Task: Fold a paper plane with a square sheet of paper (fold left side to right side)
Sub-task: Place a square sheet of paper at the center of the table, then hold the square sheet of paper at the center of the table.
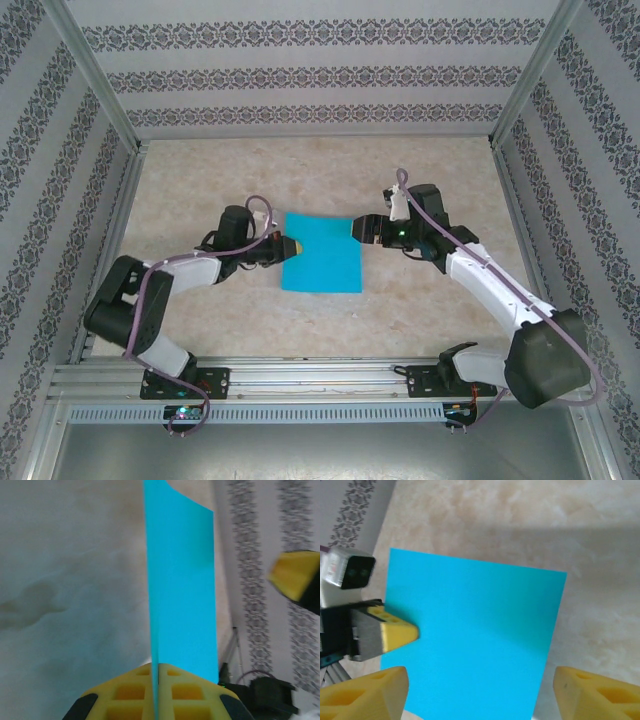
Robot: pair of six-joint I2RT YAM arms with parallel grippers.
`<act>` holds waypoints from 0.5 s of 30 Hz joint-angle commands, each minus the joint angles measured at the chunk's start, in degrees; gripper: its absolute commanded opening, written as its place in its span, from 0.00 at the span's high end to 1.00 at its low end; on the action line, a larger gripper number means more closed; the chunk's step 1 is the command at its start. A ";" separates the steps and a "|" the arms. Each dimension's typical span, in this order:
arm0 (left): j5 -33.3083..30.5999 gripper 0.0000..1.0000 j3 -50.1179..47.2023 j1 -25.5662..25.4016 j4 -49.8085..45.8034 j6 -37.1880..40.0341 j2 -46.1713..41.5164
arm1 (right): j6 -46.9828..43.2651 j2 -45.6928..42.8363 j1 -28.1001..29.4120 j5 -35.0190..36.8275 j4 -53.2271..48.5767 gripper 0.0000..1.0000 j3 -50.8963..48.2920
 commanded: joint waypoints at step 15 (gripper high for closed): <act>-6.24 0.95 0.95 -0.45 -10.67 4.37 5.58 | 11.44 25.54 7.95 2.89 2.81 1.00 2.41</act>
